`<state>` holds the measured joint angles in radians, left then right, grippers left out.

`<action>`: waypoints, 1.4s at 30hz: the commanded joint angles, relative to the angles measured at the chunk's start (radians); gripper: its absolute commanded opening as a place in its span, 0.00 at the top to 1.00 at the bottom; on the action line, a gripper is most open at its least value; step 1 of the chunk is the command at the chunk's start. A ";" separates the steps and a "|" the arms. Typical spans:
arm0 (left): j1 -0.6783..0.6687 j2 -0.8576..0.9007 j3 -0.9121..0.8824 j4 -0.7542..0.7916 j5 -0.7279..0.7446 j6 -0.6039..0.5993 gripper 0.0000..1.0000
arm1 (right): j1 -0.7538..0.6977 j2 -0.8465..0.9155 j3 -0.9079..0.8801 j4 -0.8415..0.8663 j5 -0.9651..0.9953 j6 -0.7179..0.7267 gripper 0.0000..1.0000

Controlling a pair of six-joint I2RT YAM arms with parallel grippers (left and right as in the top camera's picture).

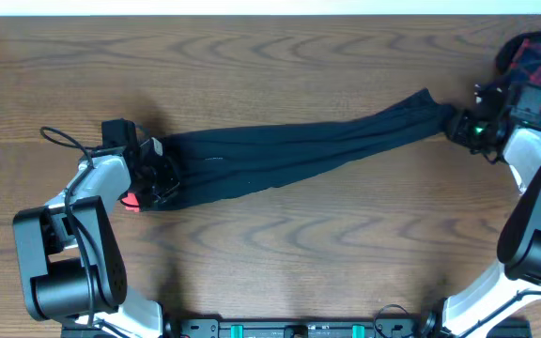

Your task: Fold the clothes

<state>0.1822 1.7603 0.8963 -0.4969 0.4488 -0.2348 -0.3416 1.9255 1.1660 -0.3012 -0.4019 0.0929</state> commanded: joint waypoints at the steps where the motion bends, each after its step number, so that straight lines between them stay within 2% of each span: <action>1: -0.002 0.059 -0.035 0.009 -0.121 0.013 0.94 | 0.026 0.025 0.012 0.023 0.040 0.003 0.84; 11: -0.002 0.059 -0.035 0.009 -0.121 0.013 0.93 | 0.064 0.035 0.012 0.183 0.084 0.049 0.80; 20: -0.002 0.059 -0.035 0.005 -0.121 0.013 0.93 | 0.127 0.165 0.012 0.301 0.084 0.112 0.74; 24: -0.002 0.059 -0.035 0.005 -0.121 0.013 0.93 | 0.125 0.188 0.012 0.341 0.085 0.114 0.63; 26: -0.002 0.059 -0.035 0.004 -0.121 0.013 0.93 | 0.120 0.188 0.012 0.374 0.084 0.119 0.55; 27: -0.002 0.059 -0.035 0.003 -0.121 0.013 0.93 | 0.118 0.188 0.012 0.400 0.085 0.129 0.48; 30: -0.002 0.059 -0.035 -0.003 -0.121 0.013 0.93 | 0.120 0.188 0.012 0.462 0.088 0.140 0.10; 31: -0.002 0.059 -0.035 -0.006 -0.121 0.013 0.93 | 0.121 0.188 0.012 0.475 0.093 0.139 0.01; 42: -0.003 0.031 -0.034 0.011 -0.121 0.037 0.93 | 0.074 0.119 0.012 0.353 0.053 0.118 0.01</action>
<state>0.1822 1.7573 0.8959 -0.4973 0.4477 -0.2310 -0.2367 2.0792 1.1793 0.0853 -0.3317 0.2241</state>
